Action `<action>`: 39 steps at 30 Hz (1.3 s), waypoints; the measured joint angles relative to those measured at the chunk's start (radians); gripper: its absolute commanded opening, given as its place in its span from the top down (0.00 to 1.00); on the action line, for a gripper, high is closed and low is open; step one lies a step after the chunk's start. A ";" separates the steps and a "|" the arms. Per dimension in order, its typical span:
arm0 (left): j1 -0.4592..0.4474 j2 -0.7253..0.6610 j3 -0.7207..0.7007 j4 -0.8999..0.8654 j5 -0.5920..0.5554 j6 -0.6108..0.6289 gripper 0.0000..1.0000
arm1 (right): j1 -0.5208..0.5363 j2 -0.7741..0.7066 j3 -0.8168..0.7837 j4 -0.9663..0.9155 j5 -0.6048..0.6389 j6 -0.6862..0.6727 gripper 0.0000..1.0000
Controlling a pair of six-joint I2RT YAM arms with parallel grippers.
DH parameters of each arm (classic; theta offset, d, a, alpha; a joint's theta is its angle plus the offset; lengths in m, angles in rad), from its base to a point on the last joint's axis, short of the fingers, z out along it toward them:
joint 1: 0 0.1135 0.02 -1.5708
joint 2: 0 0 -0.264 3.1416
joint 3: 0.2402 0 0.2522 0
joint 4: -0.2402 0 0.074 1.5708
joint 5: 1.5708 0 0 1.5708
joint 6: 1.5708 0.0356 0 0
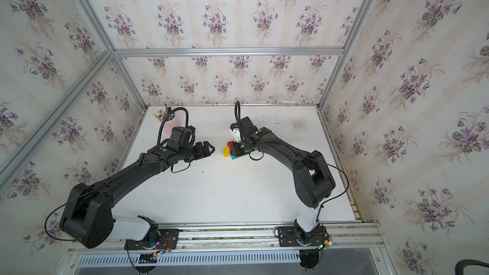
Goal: Assemble the letter r with lego
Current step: Place the lego brick at the center of the board.
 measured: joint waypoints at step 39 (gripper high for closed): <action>0.024 -0.090 -0.029 -0.094 -0.053 -0.004 0.12 | -0.086 0.269 -0.042 0.167 -0.460 -0.079 0.55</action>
